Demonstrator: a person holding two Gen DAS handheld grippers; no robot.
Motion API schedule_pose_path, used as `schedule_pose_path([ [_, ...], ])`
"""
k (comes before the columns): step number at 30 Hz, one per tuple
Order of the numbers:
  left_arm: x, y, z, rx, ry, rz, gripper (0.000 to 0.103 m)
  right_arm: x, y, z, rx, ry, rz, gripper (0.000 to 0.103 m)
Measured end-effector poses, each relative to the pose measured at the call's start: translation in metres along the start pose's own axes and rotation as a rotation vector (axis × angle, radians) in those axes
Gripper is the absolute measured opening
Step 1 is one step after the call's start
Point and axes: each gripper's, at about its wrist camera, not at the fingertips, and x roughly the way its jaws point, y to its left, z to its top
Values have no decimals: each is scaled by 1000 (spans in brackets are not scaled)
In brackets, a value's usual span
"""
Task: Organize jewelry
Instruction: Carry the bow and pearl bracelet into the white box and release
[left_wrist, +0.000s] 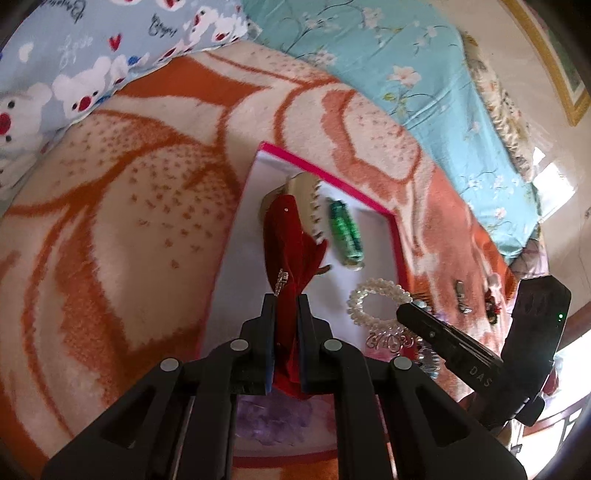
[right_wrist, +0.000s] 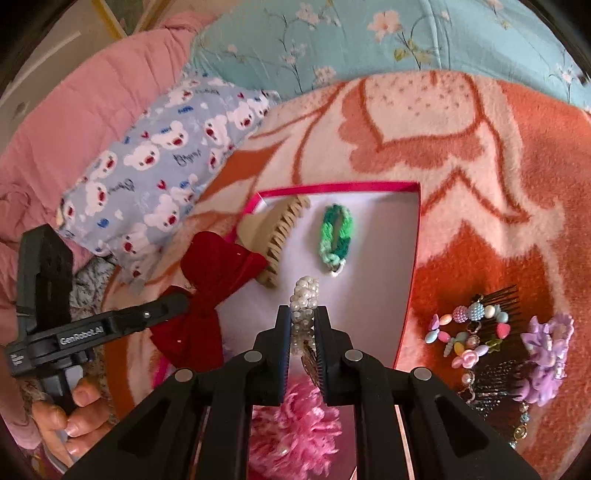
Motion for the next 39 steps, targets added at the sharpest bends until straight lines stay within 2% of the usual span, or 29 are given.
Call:
schedule_pose_path([
  [11, 21, 8, -5, -2, 36, 38, 8, 24, -20, 2, -2, 45, -68, 12],
  [17, 20, 10, -5, 0, 35, 69, 15, 29, -19, 0, -11, 65, -68, 18],
  [21, 18, 8, -6, 13, 44, 88, 20, 23, -20, 0, 6, 51, -47, 29],
  [23, 15, 2, -8, 34, 42, 103, 28, 14, -20, 0, 10, 31, -44, 33],
  [25, 10, -2, -9, 46, 35, 108, 40, 2, -20, 1, 15, 9, -36, 35],
  [26, 8, -5, -10, 53, 29, 112, 49, -3, -21, 1, 15, 0, -38, 36],
  [27, 5, -7, -11, 63, 20, 119, 54, -12, -23, 0, 15, -13, -41, 39],
  [31, -2, -16, -15, 94, 2, 145, 54, -42, -41, -8, 51, -55, -62, 40],
  [39, -11, -35, -20, 129, -17, 138, 54, -88, -87, -30, 141, -95, -139, 43],
])
